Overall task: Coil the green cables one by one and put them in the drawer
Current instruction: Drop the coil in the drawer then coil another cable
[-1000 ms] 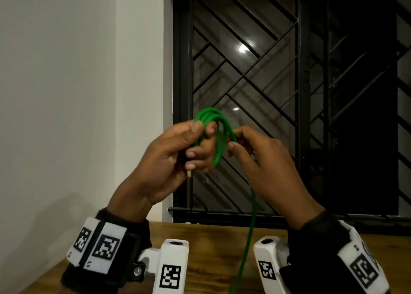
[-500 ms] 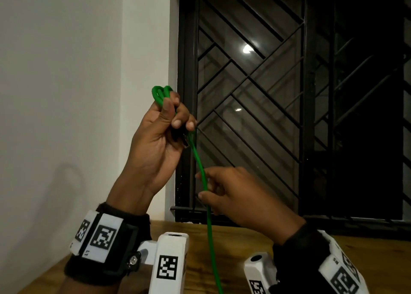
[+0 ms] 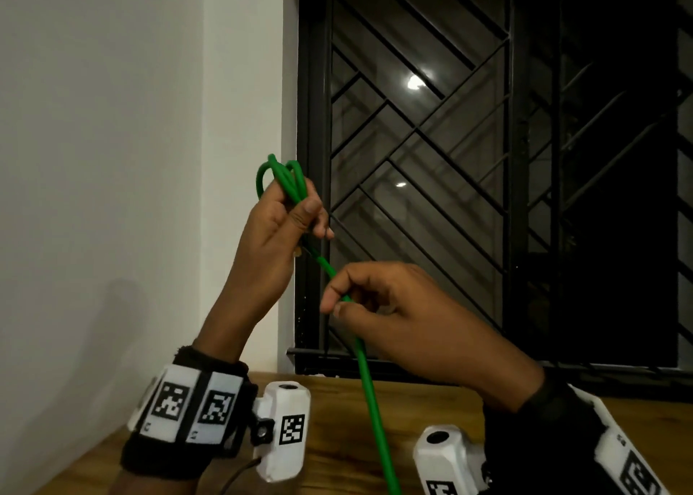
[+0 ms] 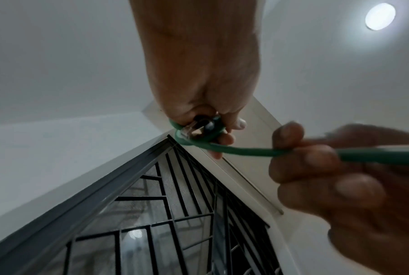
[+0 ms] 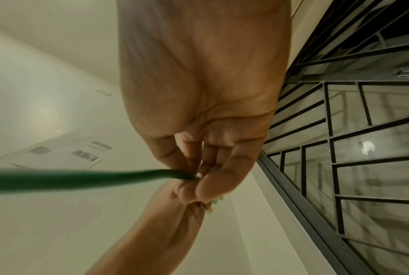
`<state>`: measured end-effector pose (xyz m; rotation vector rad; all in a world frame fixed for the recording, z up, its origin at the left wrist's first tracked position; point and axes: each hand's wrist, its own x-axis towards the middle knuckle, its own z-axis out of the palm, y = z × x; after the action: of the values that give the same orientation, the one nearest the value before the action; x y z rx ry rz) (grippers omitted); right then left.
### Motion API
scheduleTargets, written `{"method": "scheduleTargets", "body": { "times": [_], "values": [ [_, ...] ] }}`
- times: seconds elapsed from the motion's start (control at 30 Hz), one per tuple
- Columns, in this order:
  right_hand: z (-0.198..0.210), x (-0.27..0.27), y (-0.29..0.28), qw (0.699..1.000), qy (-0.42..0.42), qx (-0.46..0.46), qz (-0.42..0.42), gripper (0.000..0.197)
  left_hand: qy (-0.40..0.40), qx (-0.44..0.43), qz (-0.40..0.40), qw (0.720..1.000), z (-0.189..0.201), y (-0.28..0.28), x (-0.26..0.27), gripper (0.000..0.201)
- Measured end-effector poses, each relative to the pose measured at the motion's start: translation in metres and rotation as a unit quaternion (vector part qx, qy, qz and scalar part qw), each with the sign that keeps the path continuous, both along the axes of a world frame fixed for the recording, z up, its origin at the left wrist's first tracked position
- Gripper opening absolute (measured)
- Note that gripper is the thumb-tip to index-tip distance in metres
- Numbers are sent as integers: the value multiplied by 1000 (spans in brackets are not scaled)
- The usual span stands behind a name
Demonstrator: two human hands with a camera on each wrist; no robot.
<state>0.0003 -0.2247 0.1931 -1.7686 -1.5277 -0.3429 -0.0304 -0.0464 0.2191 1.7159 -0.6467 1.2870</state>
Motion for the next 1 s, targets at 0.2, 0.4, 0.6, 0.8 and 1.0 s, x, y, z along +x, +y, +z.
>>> {"method": "scheduleTargets", "body": {
  "times": [0.2,0.4,0.6,0.8,1.0],
  "values": [
    [11,15,-16,985,155,9,79,48,17,145,174,974,-9,6,12,5],
    [15,21,-29,980,163,59,102,8,67,200,226,951,-16,10,21,10],
    [20,21,-28,959,185,207,61,30,197,145,43,969,-20,5,17,29],
    [20,32,-30,930,217,297,1,28,290,171,-114,935,-22,-20,11,30],
    [19,41,-30,912,259,317,-33,37,269,145,-178,935,-16,-30,1,29]
  ]
}}
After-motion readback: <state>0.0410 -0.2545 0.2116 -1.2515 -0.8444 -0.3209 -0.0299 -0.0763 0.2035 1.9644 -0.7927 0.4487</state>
